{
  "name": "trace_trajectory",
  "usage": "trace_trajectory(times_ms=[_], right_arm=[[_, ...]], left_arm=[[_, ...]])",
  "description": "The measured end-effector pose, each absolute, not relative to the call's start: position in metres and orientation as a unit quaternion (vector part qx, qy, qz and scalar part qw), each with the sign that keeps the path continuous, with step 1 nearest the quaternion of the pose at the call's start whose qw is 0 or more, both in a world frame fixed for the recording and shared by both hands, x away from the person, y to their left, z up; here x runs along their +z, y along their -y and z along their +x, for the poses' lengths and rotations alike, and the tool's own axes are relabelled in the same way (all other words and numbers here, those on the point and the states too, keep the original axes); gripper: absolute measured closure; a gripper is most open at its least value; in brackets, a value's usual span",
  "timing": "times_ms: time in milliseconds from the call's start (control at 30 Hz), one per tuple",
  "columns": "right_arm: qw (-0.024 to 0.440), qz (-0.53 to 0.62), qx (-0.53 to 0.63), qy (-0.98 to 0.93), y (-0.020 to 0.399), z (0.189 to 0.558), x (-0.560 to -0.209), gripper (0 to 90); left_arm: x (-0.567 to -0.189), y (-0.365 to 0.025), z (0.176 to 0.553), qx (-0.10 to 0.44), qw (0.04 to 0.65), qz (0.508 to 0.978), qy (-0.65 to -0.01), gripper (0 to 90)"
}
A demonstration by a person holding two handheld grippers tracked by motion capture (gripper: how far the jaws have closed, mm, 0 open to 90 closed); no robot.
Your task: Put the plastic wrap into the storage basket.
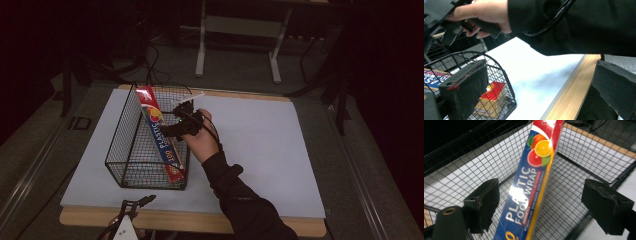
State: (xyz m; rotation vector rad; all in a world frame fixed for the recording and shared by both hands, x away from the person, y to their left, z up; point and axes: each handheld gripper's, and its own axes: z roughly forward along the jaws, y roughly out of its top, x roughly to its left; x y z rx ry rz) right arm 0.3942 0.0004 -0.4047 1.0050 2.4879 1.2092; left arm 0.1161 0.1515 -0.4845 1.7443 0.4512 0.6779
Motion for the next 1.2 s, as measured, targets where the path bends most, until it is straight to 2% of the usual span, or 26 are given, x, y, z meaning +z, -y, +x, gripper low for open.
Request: trace_trajectory(times_ms=[467, 1000, 1200], right_arm=[[0.122, 0.335, 0.412, -0.838, 0.057, 0.383, -0.402, 13.2], [0.158, 0.332, 0.387, -0.846, 0.119, 0.364, -0.425, 13.3], [0.151, 0.334, 0.394, -0.843, 0.140, 0.354, -0.432, 13.3]], left_arm=[[-0.486, -0.150, 0.119, 0.286, 0.565, 0.750, -0.194, 1.0], [-0.488, -0.148, 0.121, 0.285, 0.560, 0.754, -0.194, 1.0], [-0.488, -0.148, 0.120, 0.284, 0.560, 0.754, -0.194, 1.0]])
